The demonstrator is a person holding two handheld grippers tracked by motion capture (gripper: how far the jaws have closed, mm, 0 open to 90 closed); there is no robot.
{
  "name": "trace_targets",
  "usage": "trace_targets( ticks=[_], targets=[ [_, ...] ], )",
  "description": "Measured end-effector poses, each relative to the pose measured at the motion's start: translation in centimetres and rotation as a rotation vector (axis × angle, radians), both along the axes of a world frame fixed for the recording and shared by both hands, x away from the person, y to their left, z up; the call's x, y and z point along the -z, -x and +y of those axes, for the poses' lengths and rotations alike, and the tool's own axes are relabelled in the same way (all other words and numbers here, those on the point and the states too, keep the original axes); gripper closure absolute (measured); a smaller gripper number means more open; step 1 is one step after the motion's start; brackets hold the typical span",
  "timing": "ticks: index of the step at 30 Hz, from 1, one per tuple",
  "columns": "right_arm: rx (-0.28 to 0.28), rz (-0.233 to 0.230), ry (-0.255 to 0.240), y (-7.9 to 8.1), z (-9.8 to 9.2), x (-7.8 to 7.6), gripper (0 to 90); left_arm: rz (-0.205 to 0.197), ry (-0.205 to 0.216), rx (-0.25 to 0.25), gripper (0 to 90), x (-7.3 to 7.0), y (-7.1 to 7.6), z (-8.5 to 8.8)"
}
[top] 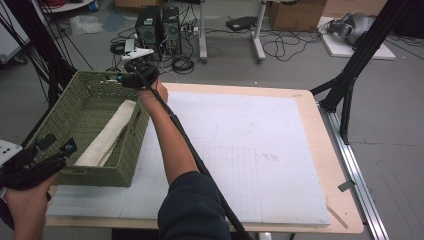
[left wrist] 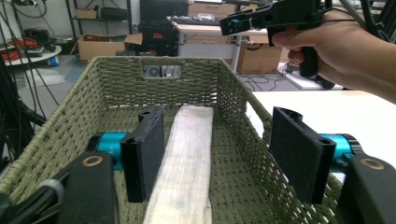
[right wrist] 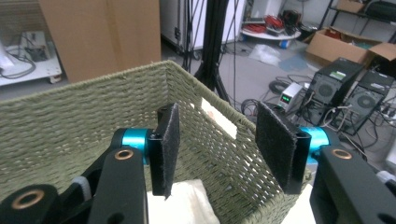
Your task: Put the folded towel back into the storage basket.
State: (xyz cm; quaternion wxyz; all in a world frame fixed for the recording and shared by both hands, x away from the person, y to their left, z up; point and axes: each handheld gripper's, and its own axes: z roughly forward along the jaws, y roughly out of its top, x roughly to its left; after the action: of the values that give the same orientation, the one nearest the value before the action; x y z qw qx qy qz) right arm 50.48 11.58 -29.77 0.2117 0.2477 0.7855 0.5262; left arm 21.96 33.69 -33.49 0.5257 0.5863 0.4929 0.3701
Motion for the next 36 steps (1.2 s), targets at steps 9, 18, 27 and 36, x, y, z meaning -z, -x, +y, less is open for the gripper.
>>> trace_targets(
  ticks=[9, 18, 27, 36],
  targets=[
    [-0.06, 0.026, -0.009, 1.4, -2.6, 0.0, 38.6, 0.016, 0.036, 0.049, 23.7, -0.1, -0.3, -0.7],
    [-0.089, 0.074, -0.003, 2.6, -5.5, 0.1, 22.0, -0.007, 0.017, 0.112, 16.8, -0.5, -0.4, -1.9],
    [-0.088, 0.077, -0.027, 3.5, -8.9, -0.4, 18.8, 0.001, 0.024, 0.154, 17.9, -0.6, -0.8, -2.9],
    [-0.084, 0.075, -0.017, 4.8, -11.8, -0.6, 17.4, 0.004, 0.024, 0.218, 17.6, -0.7, -1.5, -4.2]
  ],
)
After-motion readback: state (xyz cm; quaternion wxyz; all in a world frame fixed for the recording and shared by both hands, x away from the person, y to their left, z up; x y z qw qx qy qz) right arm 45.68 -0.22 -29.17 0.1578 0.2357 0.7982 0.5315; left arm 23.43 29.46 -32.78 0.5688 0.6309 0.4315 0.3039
